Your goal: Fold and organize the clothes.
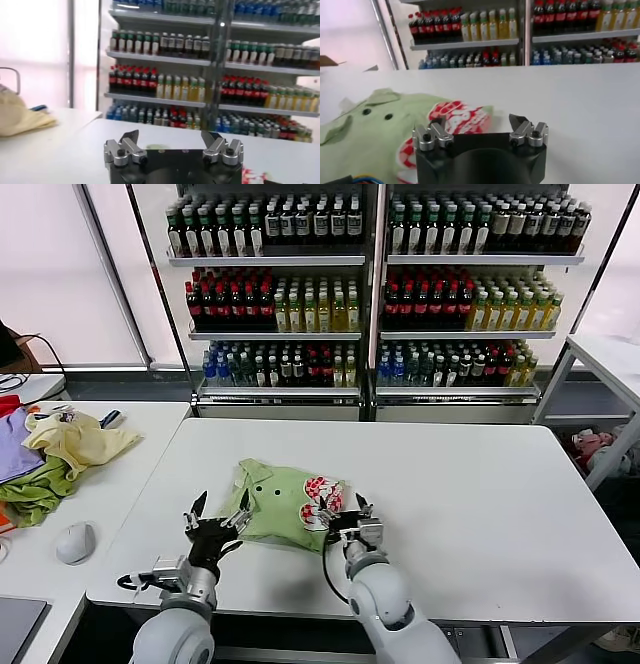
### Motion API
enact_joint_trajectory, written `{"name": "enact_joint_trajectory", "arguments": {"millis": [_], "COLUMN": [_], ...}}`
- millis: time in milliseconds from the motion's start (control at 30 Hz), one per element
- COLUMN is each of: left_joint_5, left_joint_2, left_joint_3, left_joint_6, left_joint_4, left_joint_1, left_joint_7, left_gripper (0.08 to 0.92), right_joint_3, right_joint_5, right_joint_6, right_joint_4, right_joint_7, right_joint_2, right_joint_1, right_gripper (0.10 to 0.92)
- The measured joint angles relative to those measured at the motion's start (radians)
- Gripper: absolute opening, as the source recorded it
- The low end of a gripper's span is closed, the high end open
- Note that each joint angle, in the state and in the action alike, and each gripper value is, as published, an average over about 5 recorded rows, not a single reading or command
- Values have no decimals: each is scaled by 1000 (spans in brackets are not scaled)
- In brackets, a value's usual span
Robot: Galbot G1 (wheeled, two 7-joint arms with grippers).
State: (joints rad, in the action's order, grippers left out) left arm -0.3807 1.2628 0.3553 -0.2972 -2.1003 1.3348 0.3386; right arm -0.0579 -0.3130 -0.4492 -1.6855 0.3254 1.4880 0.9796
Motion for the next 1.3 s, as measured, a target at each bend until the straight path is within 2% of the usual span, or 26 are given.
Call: {"name": "enact_joint_trajectory", "arguments": {"millis": [400,800,900,1300], "left_joint_5": [21,29,32,51], "left_joint_2": [5,3,4,11], "left_joint_3": [40,54,55,39], "left_joint_6": [7,10,10,5], "left_joint_4": [-39,-61,-68,-86], "left_joint_1": [71,105,113,130], "left_joint_7": [6,8,8,6], "left_gripper": [823,823,823,823], "right_joint_3": [36,6,-11,-90], "right_joint_5": [-20,-13,-4,57], "right_joint_6": [-32,-61,-65,-49], "right_joint_4": [75,118,136,235], "right_joint_7": [56,35,10,-134], "right_joint_2": [25,-20,-49,-190], "right_joint_1": [-46,-102,-129,-234], "right_gripper": [482,165,137,134]}}
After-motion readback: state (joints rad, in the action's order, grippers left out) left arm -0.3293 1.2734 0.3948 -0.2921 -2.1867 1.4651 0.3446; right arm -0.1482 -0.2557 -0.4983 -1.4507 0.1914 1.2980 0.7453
